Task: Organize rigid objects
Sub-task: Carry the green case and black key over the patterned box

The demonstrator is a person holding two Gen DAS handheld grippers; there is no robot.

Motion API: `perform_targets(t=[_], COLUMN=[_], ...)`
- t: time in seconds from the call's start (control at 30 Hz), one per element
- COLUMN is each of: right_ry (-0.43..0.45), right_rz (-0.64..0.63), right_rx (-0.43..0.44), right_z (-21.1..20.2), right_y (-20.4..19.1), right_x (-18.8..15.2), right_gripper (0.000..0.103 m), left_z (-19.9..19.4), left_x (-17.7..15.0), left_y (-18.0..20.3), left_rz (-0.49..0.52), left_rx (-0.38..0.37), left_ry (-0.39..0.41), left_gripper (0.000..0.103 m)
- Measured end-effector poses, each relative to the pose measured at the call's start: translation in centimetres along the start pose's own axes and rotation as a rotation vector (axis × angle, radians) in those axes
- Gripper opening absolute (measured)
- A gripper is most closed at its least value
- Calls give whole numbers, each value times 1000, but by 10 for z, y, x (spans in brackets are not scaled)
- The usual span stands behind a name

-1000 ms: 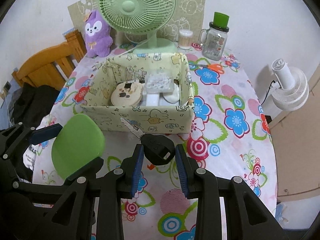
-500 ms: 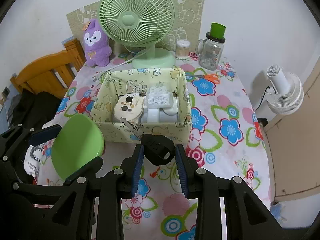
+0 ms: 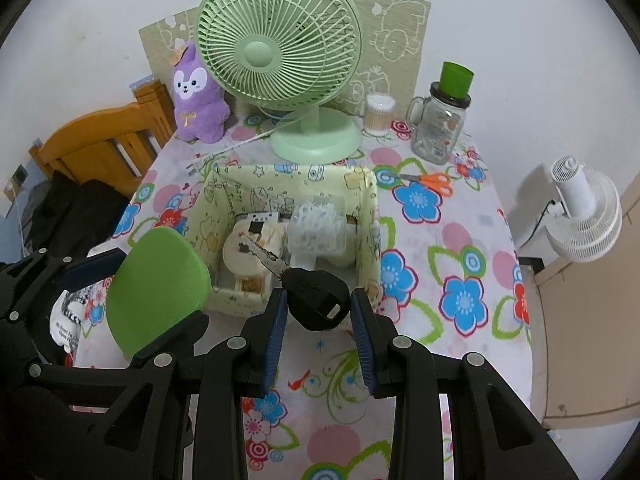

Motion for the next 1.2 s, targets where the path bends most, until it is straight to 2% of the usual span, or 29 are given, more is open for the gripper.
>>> perform_targets(t=[0.7, 1.2], right_ry=[-27, -104], right_rz=[-29, -21], right_rx=[31, 37], right_z=[38, 86], right_y=[9, 17], right_x=[36, 38], right_gripper=[35, 36], left_z=[34, 72], left_x=[30, 33], left_y=[-10, -15], left_rz=[-28, -24], left_rx=[30, 45], left_ry=[-16, -78], left_gripper=[80, 80])
Point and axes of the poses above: each gripper's, at about its wrist camera, not at the fingertips, and z roughly the way its jaws point, y to its right, x to its top, the point moved 9 cm from there along z, roughly the way its jaws point, and after that the axes turned 1 degree about z, right-handed, at the moved point
